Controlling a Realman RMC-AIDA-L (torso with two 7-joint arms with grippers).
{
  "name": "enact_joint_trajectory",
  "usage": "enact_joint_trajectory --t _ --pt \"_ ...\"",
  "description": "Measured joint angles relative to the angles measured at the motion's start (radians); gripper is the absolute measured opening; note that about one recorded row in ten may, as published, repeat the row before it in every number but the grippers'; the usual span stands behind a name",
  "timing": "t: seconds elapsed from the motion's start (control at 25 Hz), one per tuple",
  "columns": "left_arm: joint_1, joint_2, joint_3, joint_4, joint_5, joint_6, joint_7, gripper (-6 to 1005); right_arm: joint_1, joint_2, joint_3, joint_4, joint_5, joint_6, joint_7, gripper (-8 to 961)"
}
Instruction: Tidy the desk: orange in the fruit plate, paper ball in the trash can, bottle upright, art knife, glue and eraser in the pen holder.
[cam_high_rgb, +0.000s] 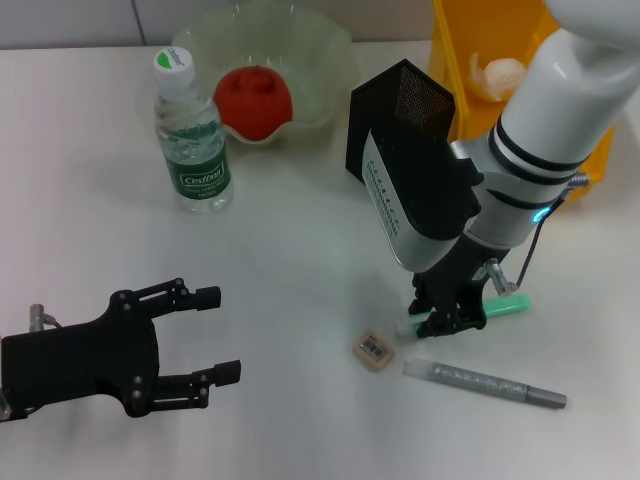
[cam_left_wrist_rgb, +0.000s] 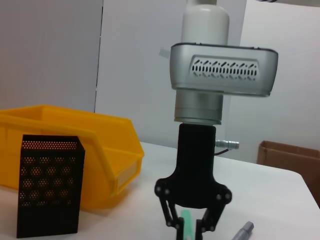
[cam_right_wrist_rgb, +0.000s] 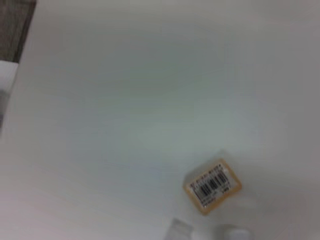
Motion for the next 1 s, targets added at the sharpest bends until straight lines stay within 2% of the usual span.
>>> enact_joint_trajectory --t 0.24,0.4,0.64,0.68,0.88,1.0 --pt "0.0 0.0 -0.008 -0.003 -0.001 0.002 0.0 830 -0.02 -0.006 0.086 -0.046 0.027 -0.055 -0.022 195" --pt "0.0 0.0 -0.02 -0.005 -0.002 0.006 0.0 830 -0.058 -0.006 0.193 -0.107 0.042 -0.085 -0.055 198" --pt "0.0 -0.001 -0.024 -0.005 -0.002 0.009 0.0 831 -0.131 -0.009 0.376 -0.151 0.164 -0.096 -0.155 201" --pt "0.001 -0.001 -0.025 -0.005 -0.002 0.011 0.0 831 -0.161 -0.009 0.427 -0.15 0.218 -0.094 -0.198 202" --pt "0.004 -0.006 -0.047 -0.005 -0.003 0.03 0.0 832 -0.227 -0.009 0.517 -0.114 0.351 -0.081 -0.297 205" --pt "0.006 -0.008 -0.057 -0.005 -0.003 0.037 0.0 832 -0.279 -0.009 0.611 -0.009 0.488 -0.08 -0.429 207"
